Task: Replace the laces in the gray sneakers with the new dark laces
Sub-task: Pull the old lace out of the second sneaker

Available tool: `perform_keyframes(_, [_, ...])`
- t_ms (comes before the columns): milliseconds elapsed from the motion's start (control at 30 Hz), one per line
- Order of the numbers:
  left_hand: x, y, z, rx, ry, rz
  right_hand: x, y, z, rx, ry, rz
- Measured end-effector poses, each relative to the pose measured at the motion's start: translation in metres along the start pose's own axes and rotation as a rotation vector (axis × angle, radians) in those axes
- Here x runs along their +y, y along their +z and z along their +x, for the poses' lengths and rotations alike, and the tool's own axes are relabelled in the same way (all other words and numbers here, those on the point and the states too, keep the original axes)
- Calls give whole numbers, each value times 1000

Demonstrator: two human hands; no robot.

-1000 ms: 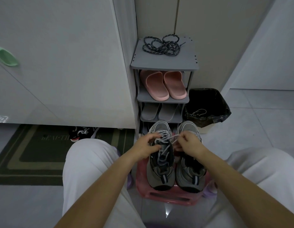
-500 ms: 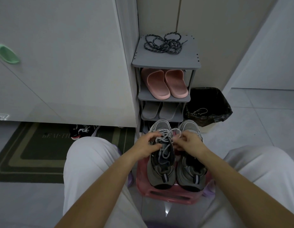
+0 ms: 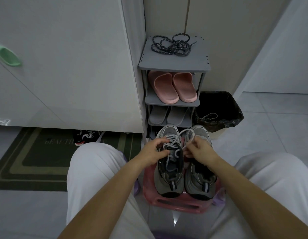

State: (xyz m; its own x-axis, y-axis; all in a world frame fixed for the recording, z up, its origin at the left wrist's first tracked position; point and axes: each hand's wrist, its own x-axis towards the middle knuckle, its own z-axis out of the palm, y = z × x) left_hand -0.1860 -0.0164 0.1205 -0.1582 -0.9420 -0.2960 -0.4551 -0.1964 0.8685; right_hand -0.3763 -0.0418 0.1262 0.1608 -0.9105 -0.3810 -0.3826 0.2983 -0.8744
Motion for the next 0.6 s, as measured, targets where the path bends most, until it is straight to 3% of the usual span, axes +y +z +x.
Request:
perform_keyframes(100, [0,0,0,1,-3,2,-1,1,2,33,35,123])
perform_keyframes(267, [0,0,-1,-1,-7,-4,-1,0,0,-49,-9,7])
perform_keyframes(433, [0,0,-1,2,-5,10,-2,1,0,3,35,129])
perform_keyframes(600, [0,0,-1,-2,4,5,-3,-2,-2,-48,0,0])
